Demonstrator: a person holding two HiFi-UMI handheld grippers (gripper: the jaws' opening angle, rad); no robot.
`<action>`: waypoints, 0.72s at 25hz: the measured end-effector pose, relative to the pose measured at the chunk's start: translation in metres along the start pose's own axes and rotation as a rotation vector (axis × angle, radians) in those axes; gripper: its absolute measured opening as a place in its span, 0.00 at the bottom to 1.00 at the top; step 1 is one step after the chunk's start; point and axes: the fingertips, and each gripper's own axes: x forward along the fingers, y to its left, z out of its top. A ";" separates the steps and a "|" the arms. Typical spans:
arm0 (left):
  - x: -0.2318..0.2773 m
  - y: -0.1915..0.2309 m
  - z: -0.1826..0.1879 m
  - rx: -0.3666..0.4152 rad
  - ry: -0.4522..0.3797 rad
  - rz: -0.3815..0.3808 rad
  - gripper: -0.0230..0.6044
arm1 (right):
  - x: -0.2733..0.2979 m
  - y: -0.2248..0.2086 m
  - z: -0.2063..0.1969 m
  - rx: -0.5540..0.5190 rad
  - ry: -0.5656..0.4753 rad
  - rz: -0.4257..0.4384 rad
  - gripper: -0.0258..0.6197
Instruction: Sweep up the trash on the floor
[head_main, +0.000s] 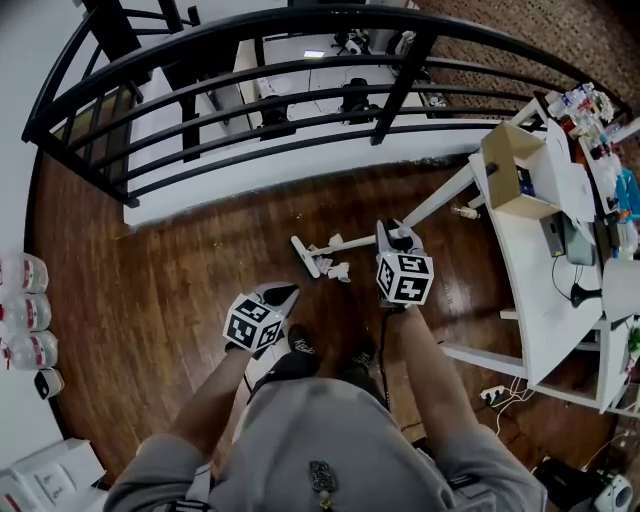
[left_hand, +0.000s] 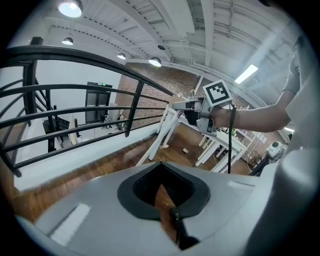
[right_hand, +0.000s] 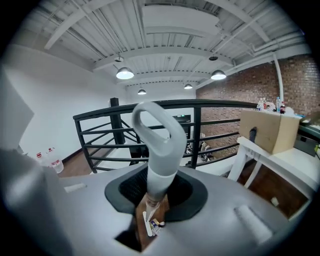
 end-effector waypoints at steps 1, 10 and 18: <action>0.003 -0.004 0.000 0.004 0.004 -0.006 0.02 | -0.004 -0.007 -0.001 0.008 0.000 -0.012 0.15; 0.010 -0.028 0.008 0.040 0.001 -0.011 0.02 | -0.014 0.001 0.003 0.111 -0.037 0.059 0.15; -0.014 -0.023 0.006 0.035 -0.025 0.041 0.02 | -0.021 0.071 0.040 0.047 -0.108 0.224 0.15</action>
